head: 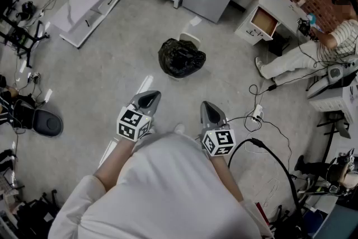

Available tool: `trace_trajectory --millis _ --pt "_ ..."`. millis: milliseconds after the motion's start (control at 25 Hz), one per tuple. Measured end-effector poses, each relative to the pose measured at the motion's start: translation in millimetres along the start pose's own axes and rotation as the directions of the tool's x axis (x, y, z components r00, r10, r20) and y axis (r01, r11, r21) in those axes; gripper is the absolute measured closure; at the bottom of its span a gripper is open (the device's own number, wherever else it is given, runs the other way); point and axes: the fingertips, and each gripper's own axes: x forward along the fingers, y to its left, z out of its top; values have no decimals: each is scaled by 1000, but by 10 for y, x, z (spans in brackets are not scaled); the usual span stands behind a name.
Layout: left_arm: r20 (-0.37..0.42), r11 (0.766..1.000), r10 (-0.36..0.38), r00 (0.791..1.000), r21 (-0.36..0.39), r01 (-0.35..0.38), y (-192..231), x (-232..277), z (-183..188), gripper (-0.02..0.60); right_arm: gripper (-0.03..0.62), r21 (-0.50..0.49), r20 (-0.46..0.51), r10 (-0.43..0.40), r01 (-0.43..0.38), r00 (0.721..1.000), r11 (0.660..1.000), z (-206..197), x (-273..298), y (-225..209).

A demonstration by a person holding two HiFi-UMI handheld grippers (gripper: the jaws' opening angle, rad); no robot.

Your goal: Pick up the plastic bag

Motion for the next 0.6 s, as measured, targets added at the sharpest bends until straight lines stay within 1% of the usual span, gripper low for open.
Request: trace_trajectory --millis 360,600 --pt "-12 1000 4 1000 -11 -5 -43 -24 -72 578 592 -1 -7 12 -12 1000 1000 -46 -44 34" --pt "-21 1000 5 1000 -15 -5 -156 26 -91 578 592 2 -15 25 -25 1000 1000 -74 -120 -24"
